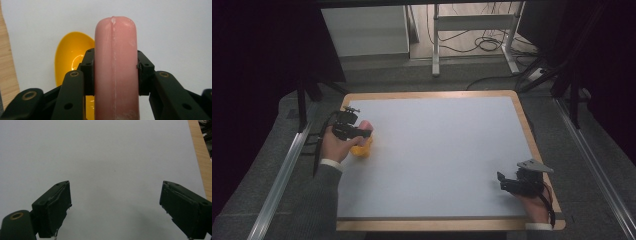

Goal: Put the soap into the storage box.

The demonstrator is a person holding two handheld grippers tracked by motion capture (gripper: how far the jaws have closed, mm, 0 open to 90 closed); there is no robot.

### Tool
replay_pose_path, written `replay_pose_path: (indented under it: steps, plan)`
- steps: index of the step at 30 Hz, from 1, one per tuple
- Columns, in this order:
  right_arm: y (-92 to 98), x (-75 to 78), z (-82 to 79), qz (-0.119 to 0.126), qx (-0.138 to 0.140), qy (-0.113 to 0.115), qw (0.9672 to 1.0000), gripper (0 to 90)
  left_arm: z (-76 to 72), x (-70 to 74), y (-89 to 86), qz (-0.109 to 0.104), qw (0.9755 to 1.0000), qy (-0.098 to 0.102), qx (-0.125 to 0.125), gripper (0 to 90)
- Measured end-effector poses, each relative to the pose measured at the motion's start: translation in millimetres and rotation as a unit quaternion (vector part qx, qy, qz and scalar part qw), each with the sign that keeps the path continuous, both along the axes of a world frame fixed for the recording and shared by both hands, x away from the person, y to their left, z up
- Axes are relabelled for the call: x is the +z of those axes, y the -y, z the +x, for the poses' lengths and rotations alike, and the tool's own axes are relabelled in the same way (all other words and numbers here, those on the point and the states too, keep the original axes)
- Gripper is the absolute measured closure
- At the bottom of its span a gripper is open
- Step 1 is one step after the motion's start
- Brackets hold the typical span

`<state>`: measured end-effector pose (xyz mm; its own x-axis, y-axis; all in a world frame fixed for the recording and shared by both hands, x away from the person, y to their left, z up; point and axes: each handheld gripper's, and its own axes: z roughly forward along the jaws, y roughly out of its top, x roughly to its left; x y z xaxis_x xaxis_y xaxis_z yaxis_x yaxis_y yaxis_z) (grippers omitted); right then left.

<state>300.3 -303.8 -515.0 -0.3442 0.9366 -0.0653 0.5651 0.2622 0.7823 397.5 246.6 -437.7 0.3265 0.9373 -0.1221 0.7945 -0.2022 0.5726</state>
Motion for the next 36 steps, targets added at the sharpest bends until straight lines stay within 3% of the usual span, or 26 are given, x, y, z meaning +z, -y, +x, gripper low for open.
replay_pose_path:
  steps: [20,29,32,35,36]
  plan:
    - [0.1,0.3,-0.8,-0.003,-0.003,0.004,1.0000,9.9,25.2,-28.1,-21.5,0.014,0.9983,-0.028,0.049,60.1]
    - [-1.2,-1.0,-0.1,-0.007,-0.002,0.003,1.0000,9.9,30.8,-43.7,-18.2,0.021,0.9977,-0.045,0.047,60.0]
    - [-1.5,-0.9,-0.2,-0.006,-0.001,0.004,1.0000,9.9,32.3,-47.6,-18.7,0.032,0.9970,-0.048,0.051,60.0]
    - [-1.6,-1.0,-0.2,-0.007,-0.001,0.004,1.0000,9.9,31.8,-46.2,-21.0,0.015,0.9977,-0.040,0.052,58.5]
    - [-1.7,-1.1,-0.2,-0.008,-0.001,0.003,1.0000,9.9,31.5,-44.9,-21.8,0.008,0.9979,-0.038,0.052,54.4]
